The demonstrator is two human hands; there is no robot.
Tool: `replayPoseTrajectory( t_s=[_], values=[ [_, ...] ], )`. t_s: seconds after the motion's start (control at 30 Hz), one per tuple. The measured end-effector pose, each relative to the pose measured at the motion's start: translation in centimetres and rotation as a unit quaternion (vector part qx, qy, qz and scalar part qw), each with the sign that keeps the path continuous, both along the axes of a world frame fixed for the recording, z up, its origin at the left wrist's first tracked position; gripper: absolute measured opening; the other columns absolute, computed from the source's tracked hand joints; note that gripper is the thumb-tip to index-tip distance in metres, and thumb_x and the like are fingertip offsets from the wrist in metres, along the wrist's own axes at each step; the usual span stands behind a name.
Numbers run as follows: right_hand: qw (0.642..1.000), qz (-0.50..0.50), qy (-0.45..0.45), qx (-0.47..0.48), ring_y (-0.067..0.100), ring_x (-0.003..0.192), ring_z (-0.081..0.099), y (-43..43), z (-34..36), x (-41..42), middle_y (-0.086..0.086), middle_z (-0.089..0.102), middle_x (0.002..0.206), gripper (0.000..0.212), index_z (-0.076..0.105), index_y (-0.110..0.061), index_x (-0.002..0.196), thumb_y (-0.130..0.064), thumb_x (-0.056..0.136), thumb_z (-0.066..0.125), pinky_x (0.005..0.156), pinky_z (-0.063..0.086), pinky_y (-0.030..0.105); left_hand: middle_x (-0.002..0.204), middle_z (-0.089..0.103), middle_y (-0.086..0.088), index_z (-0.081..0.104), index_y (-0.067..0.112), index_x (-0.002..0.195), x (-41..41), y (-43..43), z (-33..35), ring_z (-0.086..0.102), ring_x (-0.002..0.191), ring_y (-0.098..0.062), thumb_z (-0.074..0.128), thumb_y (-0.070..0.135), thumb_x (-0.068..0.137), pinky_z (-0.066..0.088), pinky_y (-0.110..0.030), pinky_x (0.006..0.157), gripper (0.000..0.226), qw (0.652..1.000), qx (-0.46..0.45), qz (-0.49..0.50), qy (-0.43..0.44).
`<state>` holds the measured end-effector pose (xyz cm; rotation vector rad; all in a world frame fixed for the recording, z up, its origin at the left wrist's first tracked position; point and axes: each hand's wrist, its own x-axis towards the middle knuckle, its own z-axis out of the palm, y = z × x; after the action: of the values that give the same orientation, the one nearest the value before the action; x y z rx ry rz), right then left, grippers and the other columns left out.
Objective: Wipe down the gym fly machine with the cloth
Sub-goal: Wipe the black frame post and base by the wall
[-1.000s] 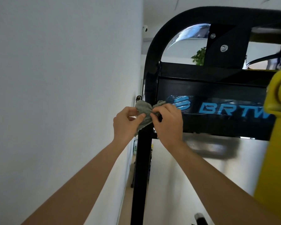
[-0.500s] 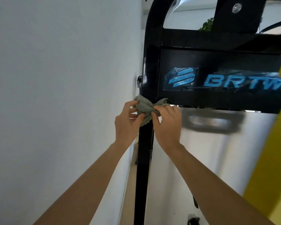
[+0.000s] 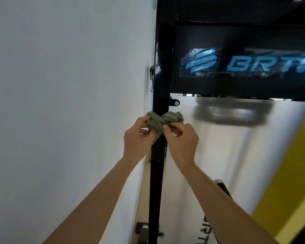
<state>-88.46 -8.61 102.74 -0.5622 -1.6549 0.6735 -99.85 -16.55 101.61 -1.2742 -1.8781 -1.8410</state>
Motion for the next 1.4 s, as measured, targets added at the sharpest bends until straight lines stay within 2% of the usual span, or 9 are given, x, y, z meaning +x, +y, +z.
replayPoseTrajectory(
  t_s=[0.2, 0.37, 0.43, 0.57, 0.73, 0.87, 1.07, 1.27, 1.4],
  values=[
    [0.997, 0.055, 0.051, -0.03, 0.013, 0.086, 0.065, 0.2, 0.4, -0.1, 0.001, 0.068, 0.099, 0.036, 0.069, -0.011, 0.117, -0.009, 0.083, 0.08, 0.074, 0.057, 0.021, 0.115, 0.058, 0.004, 0.069, 0.018, 0.121, 0.8, 0.4, 0.3, 0.066, 0.094, -0.012, 0.078, 0.021, 0.087, 0.055, -0.012, 0.071, 0.035, 0.998, 0.034, 0.034, -0.043],
    [0.995, 0.052, 0.083, -0.006, 0.009, 0.09, 0.065, -0.1, 0.3, -1.2, 0.002, 0.06, 0.106, 0.045, 0.065, -0.01, 0.126, -0.012, 0.083, 0.081, 0.072, 0.056, 0.014, 0.117, 0.056, 0.005, 0.068, 0.02, 0.12, 0.8, 1.2, 1.7, 0.065, 0.097, -0.01, 0.078, 0.022, 0.088, 0.05, -0.005, 0.072, 0.034, 0.995, 0.056, 0.035, -0.074],
    [0.997, 0.031, 0.075, 0.008, 0.01, 0.088, 0.065, 0.0, 0.1, -1.5, 0.002, 0.061, 0.106, 0.039, 0.067, -0.01, 0.122, -0.011, 0.085, 0.08, 0.072, 0.057, 0.015, 0.113, 0.064, 0.01, 0.066, 0.023, 0.12, 0.8, 1.3, 1.6, 0.066, 0.097, -0.006, 0.076, 0.019, 0.089, 0.049, -0.006, 0.074, 0.033, 0.996, 0.051, 0.018, -0.075],
    [0.999, 0.01, 0.026, 0.017, 0.012, 0.082, 0.065, -0.1, -1.5, -1.7, 0.002, 0.065, 0.1, 0.024, 0.072, -0.009, 0.112, -0.013, 0.088, 0.076, 0.076, 0.059, 0.031, 0.105, 0.067, 0.022, 0.063, 0.027, 0.125, 0.7, 1.2, 0.0, 0.066, 0.089, 0.008, 0.073, 0.018, 0.091, 0.049, -0.005, 0.072, 0.036, 0.996, 0.033, 0.013, -0.084],
    [1.0, 0.002, 0.004, -0.018, 0.008, 0.077, 0.064, -0.6, -4.3, -1.6, -0.005, 0.069, 0.089, 0.019, 0.073, -0.016, 0.105, -0.026, 0.089, 0.075, 0.075, 0.054, 0.023, 0.108, 0.072, 0.011, 0.063, 0.026, 0.135, 0.5, 0.7, -3.1, 0.069, 0.087, 0.002, 0.07, 0.019, 0.094, 0.054, -0.011, 0.077, 0.042, 0.996, -0.018, 0.008, -0.091],
    [0.998, 0.021, 0.006, -0.058, 0.005, 0.08, 0.068, -0.8, -6.5, -1.5, -0.008, 0.073, 0.09, 0.02, 0.074, -0.019, 0.106, -0.031, 0.091, 0.074, 0.078, 0.056, 0.02, 0.113, 0.071, 0.006, 0.062, 0.021, 0.137, 0.3, 0.3, -5.6, 0.068, 0.088, 0.004, 0.068, 0.017, 0.096, 0.051, -0.007, 0.074, 0.042, 0.993, -0.046, -0.008, -0.105],
    [0.996, 0.001, -0.005, -0.088, 0.003, 0.073, 0.065, -0.5, -10.2, -1.6, -0.01, 0.07, 0.079, 0.01, 0.074, -0.019, 0.091, -0.027, 0.088, 0.077, 0.067, 0.046, 0.007, 0.118, 0.072, 0.001, 0.062, 0.019, 0.139, -0.2, -0.2, -9.1, 0.071, 0.098, -0.012, 0.067, 0.016, 0.096, 0.054, -0.013, 0.081, 0.043, 0.987, -0.084, -0.035, -0.136],
    [0.993, -0.029, -0.051, -0.101, 0.01, 0.063, 0.059, 0.0, -15.4, -1.5, -0.005, 0.066, 0.069, 0.014, 0.072, -0.013, 0.079, -0.022, 0.088, 0.077, 0.061, 0.042, 0.01, 0.119, 0.072, -0.001, 0.069, 0.012, 0.126, -0.4, -0.4, -13.5, 0.07, 0.093, -0.005, 0.071, 0.012, 0.093, 0.052, -0.011, 0.08, 0.033, 0.979, -0.115, -0.036, -0.165],
    [0.989, -0.042, -0.073, -0.121, 0.005, 0.059, 0.054, -0.2, -19.1, -1.4, -0.005, 0.065, 0.067, 0.013, 0.072, -0.012, 0.077, -0.019, 0.086, 0.079, 0.06, 0.038, 0.006, 0.112, 0.073, 0.0, 0.071, 0.009, 0.12, -0.3, -0.7, -17.4, 0.069, 0.09, -0.001, 0.07, 0.013, 0.093, 0.053, -0.012, 0.079, 0.027, 0.971, -0.15, -0.034, -0.182]
  ],
)
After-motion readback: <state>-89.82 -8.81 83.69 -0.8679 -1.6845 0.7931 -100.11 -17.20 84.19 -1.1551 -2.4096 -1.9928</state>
